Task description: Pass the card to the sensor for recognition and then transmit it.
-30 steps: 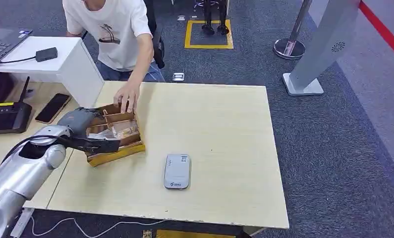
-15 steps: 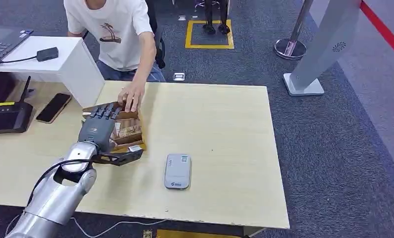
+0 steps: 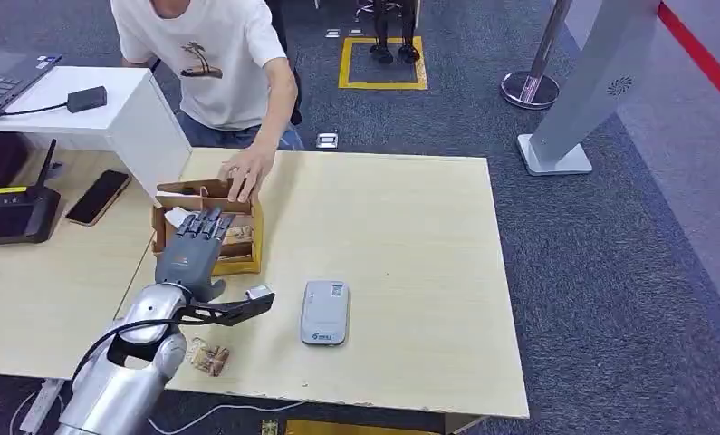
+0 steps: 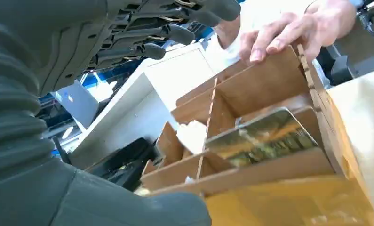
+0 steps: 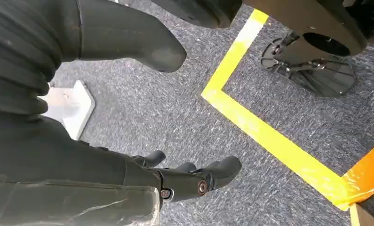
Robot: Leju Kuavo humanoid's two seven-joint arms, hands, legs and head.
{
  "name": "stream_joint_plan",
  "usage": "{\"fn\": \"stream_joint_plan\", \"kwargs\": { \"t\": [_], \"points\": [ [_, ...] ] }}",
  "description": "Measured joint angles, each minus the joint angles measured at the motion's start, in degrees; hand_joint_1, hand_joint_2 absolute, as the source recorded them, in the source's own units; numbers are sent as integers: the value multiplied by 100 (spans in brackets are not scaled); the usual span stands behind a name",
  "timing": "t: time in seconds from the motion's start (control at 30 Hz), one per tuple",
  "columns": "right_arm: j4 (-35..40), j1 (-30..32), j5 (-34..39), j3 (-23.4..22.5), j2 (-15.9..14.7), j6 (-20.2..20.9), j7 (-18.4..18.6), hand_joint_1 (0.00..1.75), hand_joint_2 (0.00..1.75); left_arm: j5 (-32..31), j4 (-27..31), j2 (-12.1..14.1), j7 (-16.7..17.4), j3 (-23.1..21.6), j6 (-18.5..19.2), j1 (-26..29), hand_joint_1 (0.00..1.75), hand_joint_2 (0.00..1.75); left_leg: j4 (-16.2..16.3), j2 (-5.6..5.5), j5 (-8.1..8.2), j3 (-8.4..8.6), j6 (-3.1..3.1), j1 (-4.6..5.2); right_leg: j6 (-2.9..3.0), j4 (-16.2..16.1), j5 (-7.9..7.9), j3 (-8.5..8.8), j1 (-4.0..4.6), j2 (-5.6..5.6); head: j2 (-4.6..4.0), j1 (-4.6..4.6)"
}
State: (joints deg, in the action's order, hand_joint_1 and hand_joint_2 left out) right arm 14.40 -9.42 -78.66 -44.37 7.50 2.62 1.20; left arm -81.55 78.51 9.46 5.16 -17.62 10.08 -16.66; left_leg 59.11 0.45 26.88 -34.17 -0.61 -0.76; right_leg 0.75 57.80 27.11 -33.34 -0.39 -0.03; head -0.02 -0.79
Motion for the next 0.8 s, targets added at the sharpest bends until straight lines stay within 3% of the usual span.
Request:
{"fn": "stream_joint_plan", "kwargs": {
  "t": [0.43,0.63,0.8],
  "points": [
    [2,119,68,-179,0,-76,-33,0,175,-28,625,-313,-26,221,-100,635,0,175,0,-8,0,-1,0,0,-2,0,2,2,0,-7,0,-7],
    [2,120,0,-179,0,-72,-33,0,175,216,677,-216,-455,319,-308,947,0,175,-1,-8,0,1,0,-1,-2,0,2,3,0,-6,0,-2],
    [2,120,0,-181,-2,-70,-33,0,175,164,677,-186,-441,387,-433,1004,0,175,-1,-8,0,0,0,-1,-2,0,2,3,0,-7,0,-4]
  ]
}}
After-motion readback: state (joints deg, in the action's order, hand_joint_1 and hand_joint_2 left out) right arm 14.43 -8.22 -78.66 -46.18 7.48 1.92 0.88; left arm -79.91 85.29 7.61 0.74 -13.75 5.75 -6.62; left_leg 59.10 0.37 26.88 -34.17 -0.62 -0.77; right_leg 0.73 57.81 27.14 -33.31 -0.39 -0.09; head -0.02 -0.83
